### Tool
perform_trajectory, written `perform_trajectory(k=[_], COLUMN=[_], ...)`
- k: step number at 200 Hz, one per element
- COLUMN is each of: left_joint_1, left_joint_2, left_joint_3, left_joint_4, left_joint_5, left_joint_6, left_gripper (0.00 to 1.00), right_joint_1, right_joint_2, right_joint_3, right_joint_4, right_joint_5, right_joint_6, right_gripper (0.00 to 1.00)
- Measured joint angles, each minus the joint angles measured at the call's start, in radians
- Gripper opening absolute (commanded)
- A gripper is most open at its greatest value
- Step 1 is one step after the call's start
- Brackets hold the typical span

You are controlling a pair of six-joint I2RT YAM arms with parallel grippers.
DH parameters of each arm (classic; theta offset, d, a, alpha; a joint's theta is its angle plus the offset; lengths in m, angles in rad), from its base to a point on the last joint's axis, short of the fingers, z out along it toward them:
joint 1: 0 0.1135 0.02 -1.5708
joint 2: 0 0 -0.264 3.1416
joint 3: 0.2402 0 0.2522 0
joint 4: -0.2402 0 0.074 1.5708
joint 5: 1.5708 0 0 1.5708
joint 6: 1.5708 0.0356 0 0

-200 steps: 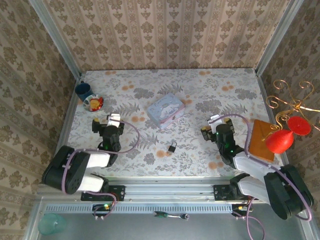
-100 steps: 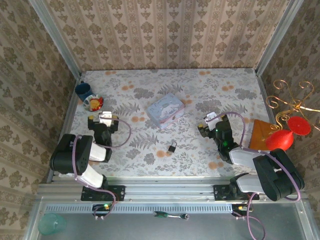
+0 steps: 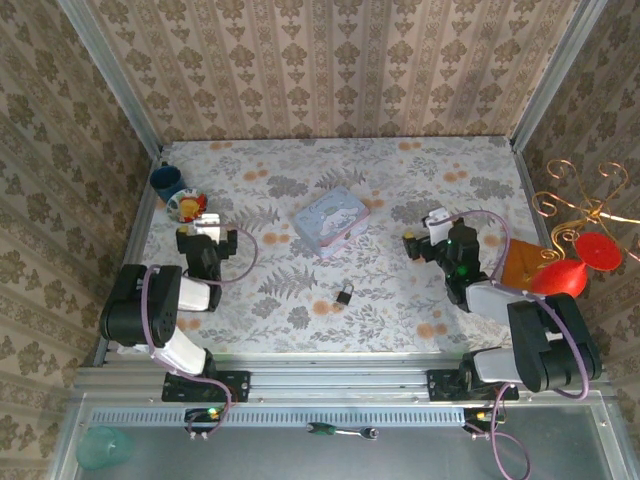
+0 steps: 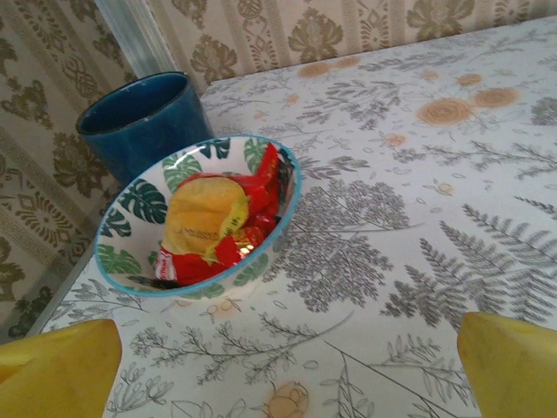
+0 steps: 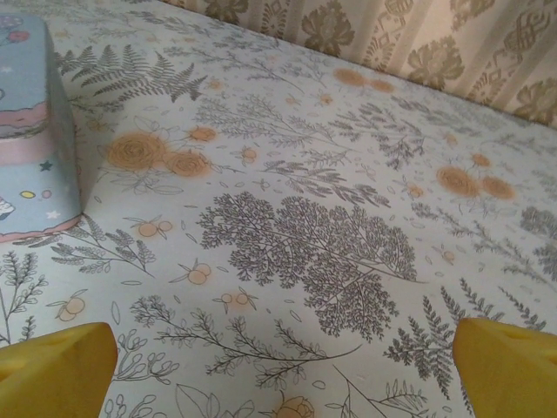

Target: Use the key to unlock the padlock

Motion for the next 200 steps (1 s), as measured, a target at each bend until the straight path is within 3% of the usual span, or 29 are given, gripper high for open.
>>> perform_trajectory(k=[81, 113, 141, 200], left_joint_1=[0.006, 0.006, 0.006, 0.006], left_joint_2=[0.0, 0.0, 0.0, 0.0], left_joint_3=[0.008, 0.008, 0.008, 0.008], left_joint_4=[-0.045, -0.045, -0.045, -0.045], left_joint_5=[0.0, 0.0, 0.0, 0.0], left_joint_6=[-0.015, -0.015, -0.015, -0.015], left_gripper=[1.0, 1.0, 1.0, 1.0], right_joint_1=[-0.043, -0.105, -0.145, -0.145], right_joint_2=[0.071, 0.09, 0.16, 0.179], right_joint_3=[0.073, 0.077, 0.047, 0.019], right_joint_4=[-0.035, -0.018, 0.105, 0.152], right_joint_5=[-0.129, -0.18, -0.152, -0.136], right_joint_6=[0.062, 0.109, 0.169, 0.208], right_gripper=[1.0, 1.0, 1.0, 1.0])
